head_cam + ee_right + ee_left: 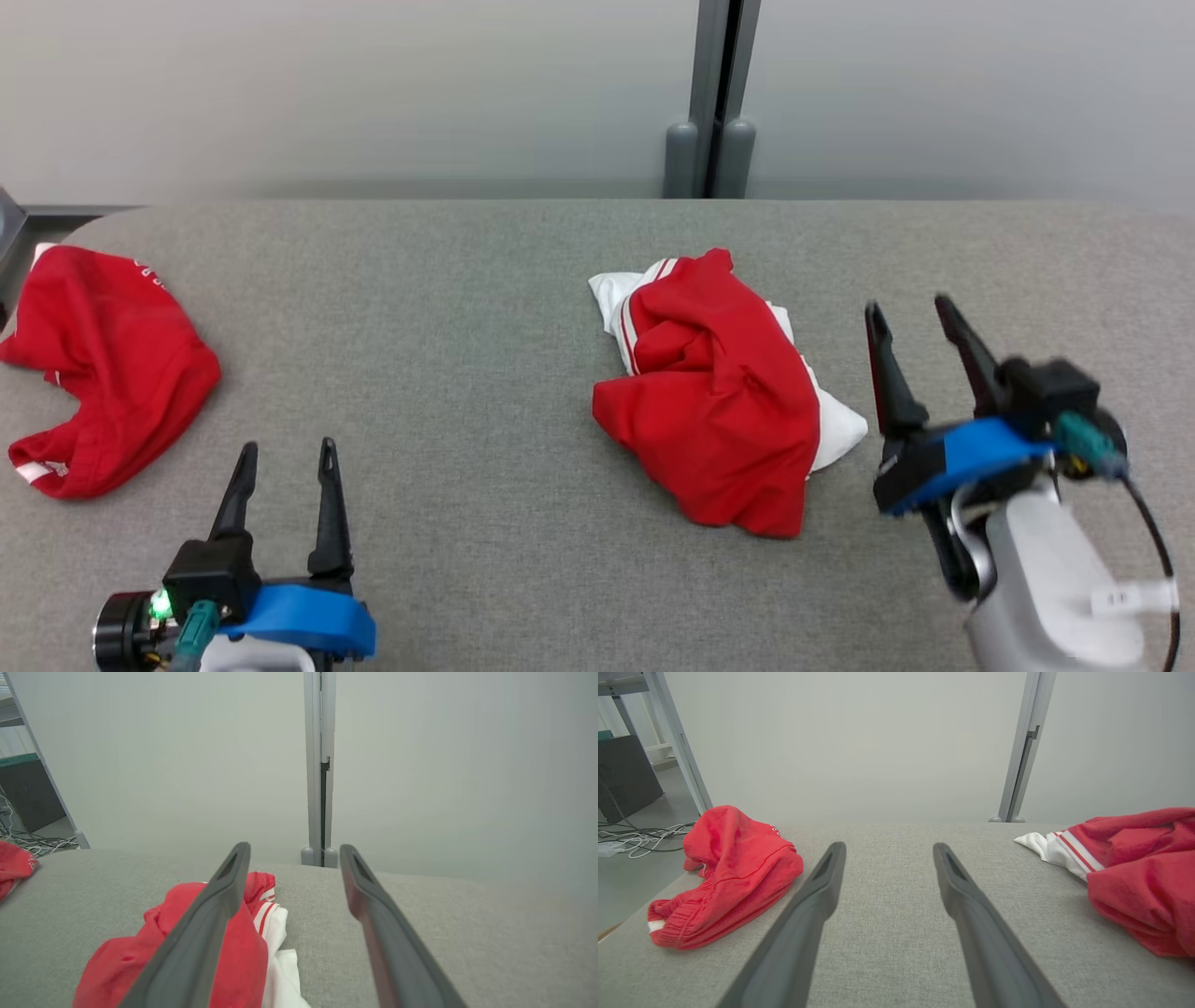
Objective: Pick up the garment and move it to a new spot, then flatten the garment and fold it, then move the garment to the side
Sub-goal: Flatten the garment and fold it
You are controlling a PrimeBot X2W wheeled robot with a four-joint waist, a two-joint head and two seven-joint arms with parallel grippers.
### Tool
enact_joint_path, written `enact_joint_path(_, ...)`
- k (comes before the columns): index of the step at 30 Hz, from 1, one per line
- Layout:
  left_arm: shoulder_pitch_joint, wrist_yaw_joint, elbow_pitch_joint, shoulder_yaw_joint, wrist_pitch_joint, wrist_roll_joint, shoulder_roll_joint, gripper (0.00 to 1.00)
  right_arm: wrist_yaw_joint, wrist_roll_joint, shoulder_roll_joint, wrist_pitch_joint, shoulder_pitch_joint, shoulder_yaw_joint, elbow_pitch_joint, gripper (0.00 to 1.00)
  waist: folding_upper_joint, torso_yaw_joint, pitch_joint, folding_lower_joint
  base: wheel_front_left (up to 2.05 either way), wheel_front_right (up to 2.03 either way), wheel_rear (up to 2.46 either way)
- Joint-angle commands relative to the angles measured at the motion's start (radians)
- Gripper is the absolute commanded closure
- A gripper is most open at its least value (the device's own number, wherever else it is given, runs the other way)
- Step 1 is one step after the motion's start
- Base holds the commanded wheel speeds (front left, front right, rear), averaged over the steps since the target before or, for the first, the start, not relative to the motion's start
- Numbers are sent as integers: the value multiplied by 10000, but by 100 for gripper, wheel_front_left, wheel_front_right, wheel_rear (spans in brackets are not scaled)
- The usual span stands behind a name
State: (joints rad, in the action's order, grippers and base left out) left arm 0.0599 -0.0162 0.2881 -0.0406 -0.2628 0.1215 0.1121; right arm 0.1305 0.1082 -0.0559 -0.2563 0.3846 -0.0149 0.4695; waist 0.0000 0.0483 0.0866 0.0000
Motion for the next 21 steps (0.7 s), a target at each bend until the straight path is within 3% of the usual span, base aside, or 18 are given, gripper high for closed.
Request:
enact_joint_path(1, 212, -9, -54, 22, -30, -47, -32, 0, 5, -89, -151, 102, 437, -29, 307, 0, 0, 114, 146, 0, 0, 0, 0)
enact_joint_path(9, 685, -96, 15, -50, -28, -88, -154, 0, 5, -209, -722, 542, 2061, -226, 3139, 0, 0, 507, 728, 0, 0, 0, 0)
enact_joint_path(21, 683, -157, 171, 105, -28, -181, -299, 0, 4, 370, -464, 931, 2198, -1578, 6196, 0, 0, 608, 751, 0, 0, 0, 0)
